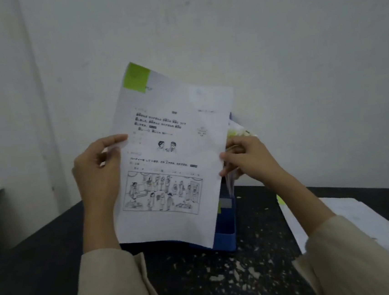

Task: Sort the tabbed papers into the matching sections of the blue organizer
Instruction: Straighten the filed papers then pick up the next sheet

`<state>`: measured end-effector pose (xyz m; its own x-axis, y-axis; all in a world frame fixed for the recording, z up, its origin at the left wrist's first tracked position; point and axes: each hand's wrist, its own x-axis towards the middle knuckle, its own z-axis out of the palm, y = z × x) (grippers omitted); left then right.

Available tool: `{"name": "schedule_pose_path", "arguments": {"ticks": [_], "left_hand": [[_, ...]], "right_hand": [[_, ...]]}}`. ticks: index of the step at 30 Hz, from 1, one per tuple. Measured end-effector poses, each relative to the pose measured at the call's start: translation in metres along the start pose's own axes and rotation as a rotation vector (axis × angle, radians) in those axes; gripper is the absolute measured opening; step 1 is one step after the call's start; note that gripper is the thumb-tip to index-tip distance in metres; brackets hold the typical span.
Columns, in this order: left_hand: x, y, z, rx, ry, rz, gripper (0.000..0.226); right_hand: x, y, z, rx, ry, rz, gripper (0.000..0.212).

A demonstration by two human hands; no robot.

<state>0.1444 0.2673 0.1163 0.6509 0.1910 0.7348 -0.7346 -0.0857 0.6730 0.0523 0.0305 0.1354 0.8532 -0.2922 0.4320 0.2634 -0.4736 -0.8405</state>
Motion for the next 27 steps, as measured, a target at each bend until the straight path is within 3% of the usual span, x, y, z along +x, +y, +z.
{"name": "schedule_pose_path", "arguments": {"ticks": [11,17,20,27], "left_hand": [[0.004,-0.025,-0.050,0.069,0.246,-0.028,0.033],[0.008,-0.021,-0.057,-0.008,0.335,-0.002,0.034],[0.008,-0.017,-0.056,-0.077,0.335,0.012,0.034],[0.007,-0.007,-0.045,-0.126,0.266,0.091,0.037]], "right_hand": [[0.029,-0.028,0.108,0.005,-0.190,-0.094,0.009],[0.046,-0.040,0.126,0.067,-0.099,-0.083,0.043],[0.054,-0.045,0.123,-0.022,-0.085,-0.160,0.055],[0.057,-0.041,0.124,0.012,-0.217,-0.241,0.076]]}}
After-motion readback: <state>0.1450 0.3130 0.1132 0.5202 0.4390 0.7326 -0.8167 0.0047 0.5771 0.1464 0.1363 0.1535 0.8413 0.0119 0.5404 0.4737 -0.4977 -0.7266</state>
